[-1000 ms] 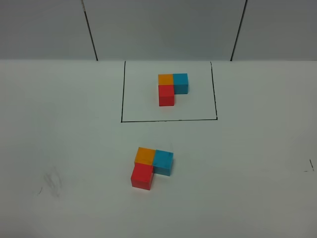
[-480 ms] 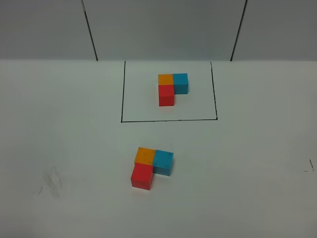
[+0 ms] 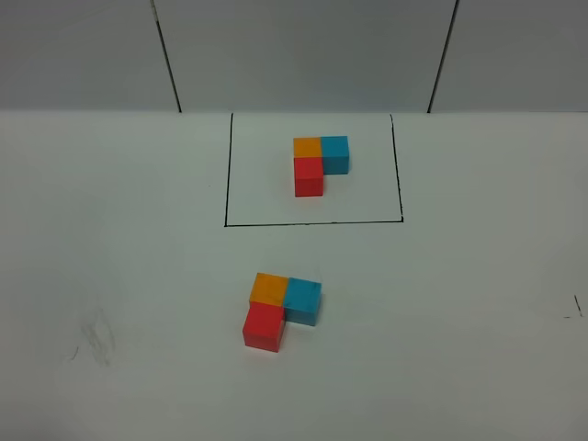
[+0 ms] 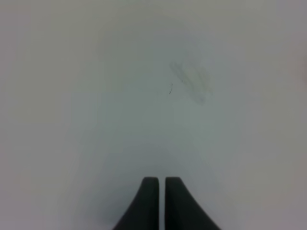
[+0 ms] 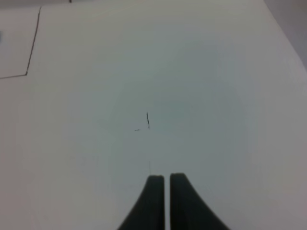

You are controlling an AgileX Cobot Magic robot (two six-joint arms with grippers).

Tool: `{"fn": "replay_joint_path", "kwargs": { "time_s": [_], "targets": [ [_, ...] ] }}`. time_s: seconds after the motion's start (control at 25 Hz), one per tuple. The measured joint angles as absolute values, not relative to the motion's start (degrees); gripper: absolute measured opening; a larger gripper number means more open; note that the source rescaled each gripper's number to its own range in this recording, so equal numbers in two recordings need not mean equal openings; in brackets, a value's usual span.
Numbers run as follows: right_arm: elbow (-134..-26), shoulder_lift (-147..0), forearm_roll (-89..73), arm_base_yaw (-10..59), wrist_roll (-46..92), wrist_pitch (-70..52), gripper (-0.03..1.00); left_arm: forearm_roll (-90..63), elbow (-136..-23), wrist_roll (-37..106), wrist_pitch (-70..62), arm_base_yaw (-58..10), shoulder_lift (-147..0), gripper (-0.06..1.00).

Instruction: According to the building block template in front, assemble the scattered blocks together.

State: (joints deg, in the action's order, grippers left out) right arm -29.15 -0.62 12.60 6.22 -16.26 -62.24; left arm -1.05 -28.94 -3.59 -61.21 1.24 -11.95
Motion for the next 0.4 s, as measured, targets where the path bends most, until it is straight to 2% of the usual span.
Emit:
{"fn": "replay_joint_path", "kwargs": {
  "time_s": [0.4],
  "targets": [
    [-29.15, -0.62, 12.6, 6.22, -16.26, -62.24, 0.0, -1.05, -28.94, -3.59, -61.21, 1.24, -11.95, 0.01]
  ]
}}
